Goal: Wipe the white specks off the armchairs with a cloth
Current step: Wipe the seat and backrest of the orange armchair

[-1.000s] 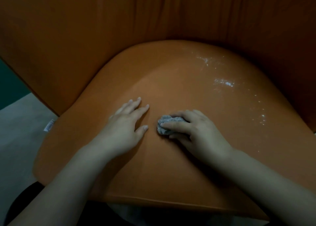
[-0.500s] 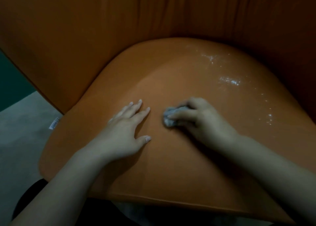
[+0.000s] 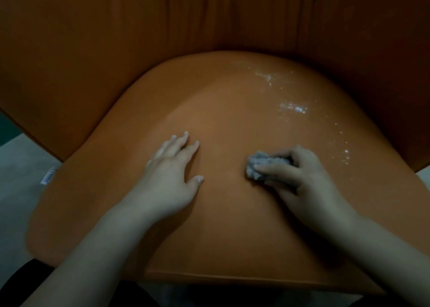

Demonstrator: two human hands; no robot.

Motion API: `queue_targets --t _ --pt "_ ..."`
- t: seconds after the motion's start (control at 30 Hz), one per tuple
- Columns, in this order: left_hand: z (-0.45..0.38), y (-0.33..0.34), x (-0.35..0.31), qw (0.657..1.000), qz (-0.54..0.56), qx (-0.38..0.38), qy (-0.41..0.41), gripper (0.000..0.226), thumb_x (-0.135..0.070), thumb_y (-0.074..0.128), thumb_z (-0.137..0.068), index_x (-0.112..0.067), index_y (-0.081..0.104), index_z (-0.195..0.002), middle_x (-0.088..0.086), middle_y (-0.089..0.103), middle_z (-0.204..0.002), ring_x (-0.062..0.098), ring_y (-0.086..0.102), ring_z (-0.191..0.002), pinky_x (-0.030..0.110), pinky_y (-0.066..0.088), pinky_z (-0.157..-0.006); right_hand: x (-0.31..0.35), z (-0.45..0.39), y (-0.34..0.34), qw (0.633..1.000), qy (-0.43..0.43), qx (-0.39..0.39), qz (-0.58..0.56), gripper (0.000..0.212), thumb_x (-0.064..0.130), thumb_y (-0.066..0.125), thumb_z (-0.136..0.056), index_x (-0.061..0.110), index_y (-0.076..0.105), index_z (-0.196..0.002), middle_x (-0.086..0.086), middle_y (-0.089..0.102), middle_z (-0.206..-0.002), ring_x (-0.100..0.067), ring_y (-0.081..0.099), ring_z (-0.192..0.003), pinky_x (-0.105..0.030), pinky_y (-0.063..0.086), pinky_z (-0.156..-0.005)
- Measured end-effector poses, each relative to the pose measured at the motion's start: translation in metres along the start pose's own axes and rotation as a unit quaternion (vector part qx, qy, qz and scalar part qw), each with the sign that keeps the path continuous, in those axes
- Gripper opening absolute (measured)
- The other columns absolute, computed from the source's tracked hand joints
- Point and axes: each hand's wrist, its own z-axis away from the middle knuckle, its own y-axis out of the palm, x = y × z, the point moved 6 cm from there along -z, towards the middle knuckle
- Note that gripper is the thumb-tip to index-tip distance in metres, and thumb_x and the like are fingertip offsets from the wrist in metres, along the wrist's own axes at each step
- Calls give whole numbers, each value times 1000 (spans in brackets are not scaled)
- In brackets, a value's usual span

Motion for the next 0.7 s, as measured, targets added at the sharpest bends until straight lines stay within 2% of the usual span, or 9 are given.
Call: queue_targets --t 0.07,0.13,0.23,0.33,0.43,0.53,0.6,0.7 --pt "0 5 -6 1000 3 -19 -1 71 -40 55 -92 -34 18 -153 -15 3 -161 10 -3 -147 32 3 -117 23 11 14 999 -28 26 -23 30 35 54 -88 27 71 -112 -8 58 -112 -23 51 -101 -32 44 -83" --pt "-2 8 -11 1000 4 -27 -3 70 -38 55 -93 -31 20 -153 -13 5 -161 11 -2 -148 32 4 -118 34 8 24 997 -46 60 -26 29 29 58 -90 29 69 -117 -9 57 -115 -25 51 -102 -35 44 -84" --pt "-8 8 -16 1000 0 -20 0 69 -39 55 -93 -31 21 -153 -13 5 -161 11 -2 -148 33 5 -118 7 -4 6 1000 -3 31 2 34 18 66 -88 25 67 -120 -13 57 -113 -31 52 -102 -40 45 -84" --pt "-12 9 -20 1000 2 -12 1 68 -39 54 -93 -33 20 -152 -14 5 -161 10 -2 -147 32 5 -117 -11 11 -9 999 31 12 9 34 15 69 -84 23 69 -118 -14 57 -110 -31 53 -99 -35 44 -84" --pt "-13 10 -26 1000 6 -16 -4 67 -38 53 -94 -31 21 -152 -12 6 -161 13 -1 -147 35 7 -118 16 29 7 999 -14 29 -25 36 13 72 -83 24 69 -117 -15 58 -113 -30 54 -100 -37 45 -86" --pt "-16 11 -29 1000 11 -19 -7 67 -36 54 -94 -29 22 -153 -11 8 -161 14 1 -148 36 9 -119 31 15 21 997 -34 59 -35 38 13 66 -87 28 66 -122 -13 56 -119 -30 52 -104 -42 45 -89" --pt "-18 10 -29 1000 6 -17 -5 68 -36 55 -94 -30 22 -152 -11 8 -161 14 1 -148 35 8 -118 14 1 14 999 -7 32 -18 35 12 67 -87 25 67 -120 -16 57 -117 -34 53 -104 -41 44 -90" --pt "-19 8 -28 1000 7 -14 1 67 -36 55 -93 -30 23 -152 -11 8 -161 13 2 -147 31 5 -117 -23 8 -12 998 61 -33 5 33 9 69 -84 21 70 -116 -16 59 -110 -34 54 -100 -31 40 -84"
